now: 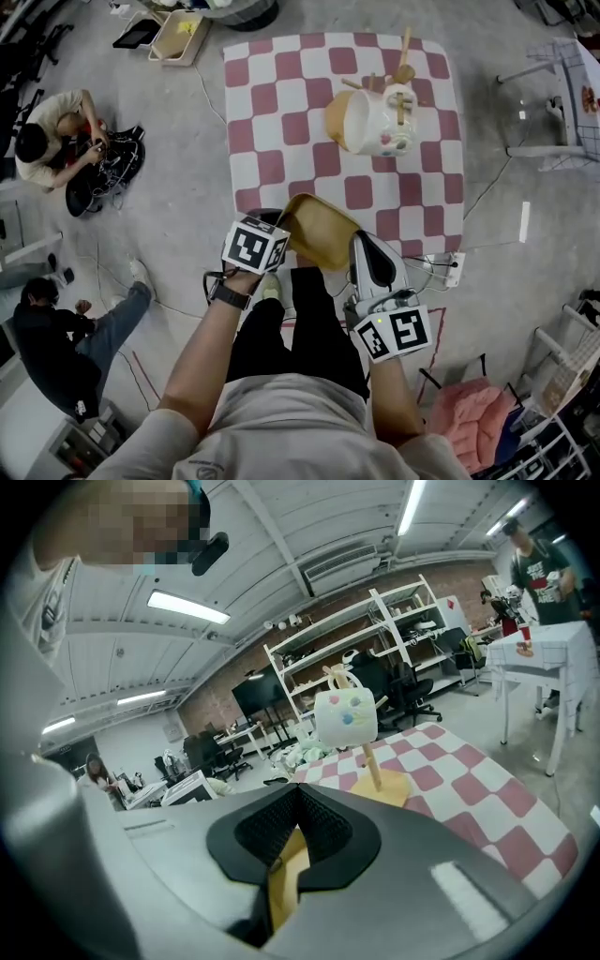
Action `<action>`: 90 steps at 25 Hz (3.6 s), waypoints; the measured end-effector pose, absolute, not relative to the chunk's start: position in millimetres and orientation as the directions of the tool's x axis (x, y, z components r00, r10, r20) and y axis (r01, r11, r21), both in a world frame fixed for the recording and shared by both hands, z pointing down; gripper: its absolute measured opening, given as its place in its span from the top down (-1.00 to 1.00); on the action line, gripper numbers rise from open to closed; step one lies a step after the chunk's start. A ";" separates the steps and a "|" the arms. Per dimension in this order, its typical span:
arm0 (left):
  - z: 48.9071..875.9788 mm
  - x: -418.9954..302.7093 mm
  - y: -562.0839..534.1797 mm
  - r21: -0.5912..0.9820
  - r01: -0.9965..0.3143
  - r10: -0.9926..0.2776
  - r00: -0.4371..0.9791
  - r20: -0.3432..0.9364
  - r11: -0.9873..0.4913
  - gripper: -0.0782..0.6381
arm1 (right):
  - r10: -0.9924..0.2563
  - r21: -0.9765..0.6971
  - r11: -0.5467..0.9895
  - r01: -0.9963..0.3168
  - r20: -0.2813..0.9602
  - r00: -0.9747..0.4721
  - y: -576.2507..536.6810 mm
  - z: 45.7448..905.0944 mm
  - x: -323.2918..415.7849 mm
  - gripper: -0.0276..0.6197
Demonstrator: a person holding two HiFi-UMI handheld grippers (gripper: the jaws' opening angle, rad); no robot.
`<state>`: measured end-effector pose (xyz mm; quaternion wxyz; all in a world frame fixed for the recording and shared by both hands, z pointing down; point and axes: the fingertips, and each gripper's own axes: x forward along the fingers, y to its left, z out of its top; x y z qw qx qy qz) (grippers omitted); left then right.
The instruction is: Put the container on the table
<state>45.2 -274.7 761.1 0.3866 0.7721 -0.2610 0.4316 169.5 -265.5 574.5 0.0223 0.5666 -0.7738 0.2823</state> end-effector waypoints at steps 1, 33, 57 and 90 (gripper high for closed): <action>766.0 47.9 -275.6 0.369 -0.740 -0.068 0.486 0.871 -0.562 0.73 | -0.863 -0.414 0.195 -0.889 0.358 -0.356 -266.6 577.9 171.3 0.89; 825.7 65.9 -294.3 0.284 -0.851 -0.177 0.393 0.902 -0.441 0.73 | -0.839 -0.453 0.146 -0.879 0.414 -0.353 -261.6 620.9 196.9 0.89; 738.5 29.0 -298.4 0.265 -0.846 -0.335 0.444 0.831 -0.463 0.68 | -0.876 -0.434 0.148 -0.888 0.358 -0.322 -239.4 572.2 164.6 0.89; 480.4 -14.2 -231.1 0.270 -0.690 -0.519 0.698 0.493 -0.672 0.76 | -0.937 -0.303 0.239 -0.923 0.178 -0.301 -172.4 411.9 71.0 0.89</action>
